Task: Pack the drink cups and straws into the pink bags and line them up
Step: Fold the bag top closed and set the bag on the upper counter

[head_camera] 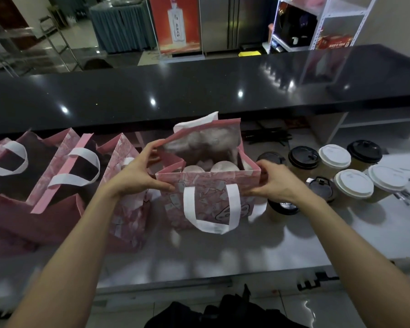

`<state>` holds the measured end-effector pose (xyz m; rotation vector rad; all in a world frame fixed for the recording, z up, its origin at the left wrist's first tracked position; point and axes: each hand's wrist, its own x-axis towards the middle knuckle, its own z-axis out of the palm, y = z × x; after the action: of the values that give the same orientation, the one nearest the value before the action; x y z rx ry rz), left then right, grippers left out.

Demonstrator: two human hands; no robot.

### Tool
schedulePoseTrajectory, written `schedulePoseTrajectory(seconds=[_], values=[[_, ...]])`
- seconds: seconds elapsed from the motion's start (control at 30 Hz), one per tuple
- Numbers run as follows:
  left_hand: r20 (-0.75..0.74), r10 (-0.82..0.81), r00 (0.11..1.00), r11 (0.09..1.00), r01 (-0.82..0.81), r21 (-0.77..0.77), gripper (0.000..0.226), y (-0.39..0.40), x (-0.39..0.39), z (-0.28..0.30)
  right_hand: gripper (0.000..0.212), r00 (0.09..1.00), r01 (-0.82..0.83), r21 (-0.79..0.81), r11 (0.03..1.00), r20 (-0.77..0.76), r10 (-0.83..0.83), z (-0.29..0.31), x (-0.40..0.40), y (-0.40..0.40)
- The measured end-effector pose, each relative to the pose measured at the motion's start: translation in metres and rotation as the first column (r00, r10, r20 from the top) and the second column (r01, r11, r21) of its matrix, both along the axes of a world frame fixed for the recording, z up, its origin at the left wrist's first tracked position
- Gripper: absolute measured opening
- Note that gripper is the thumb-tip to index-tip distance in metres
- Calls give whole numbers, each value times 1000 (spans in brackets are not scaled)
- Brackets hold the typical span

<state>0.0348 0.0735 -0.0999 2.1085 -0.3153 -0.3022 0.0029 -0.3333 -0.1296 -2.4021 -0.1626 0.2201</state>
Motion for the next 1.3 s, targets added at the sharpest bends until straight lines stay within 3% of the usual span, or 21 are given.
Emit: schedulePoseTrajectory(seconds=[0.07,0.17,0.3,0.4,0.57,0.73,0.8,1.03,1.2,1.3], values=[[-18,-10,1000,1000,10,-9,139,-3,-1,1,60,998,-48,106,993,-40,53,-14,-2,8],[-38,-29,999,1000,29,3,148,-2,1,3,43,992,-78,273,959,-74,102,-20,-3,13],[-55,-64,996,995,68,69,150,3,2,5,67,978,-125,454,882,-95,188,-14,7,2],[-79,-62,995,987,73,140,139,6,7,9,79,973,-130,520,844,-98,210,5,31,-3],[-116,-93,989,989,106,104,101,4,18,14,72,928,-289,315,904,-138,345,21,67,5],[-70,-51,996,991,59,118,79,9,27,12,49,934,-308,298,904,-85,346,28,82,12],[-51,-40,998,991,46,122,68,12,29,12,41,946,-299,303,905,-29,322,30,83,15],[29,68,997,993,-70,91,49,13,22,10,49,978,-139,320,937,192,79,8,69,21],[143,53,988,995,-65,78,44,5,18,3,84,972,-98,384,918,235,6,-1,56,24],[150,83,985,996,-80,-27,36,2,18,-6,68,966,-105,309,945,259,23,-3,55,23]])
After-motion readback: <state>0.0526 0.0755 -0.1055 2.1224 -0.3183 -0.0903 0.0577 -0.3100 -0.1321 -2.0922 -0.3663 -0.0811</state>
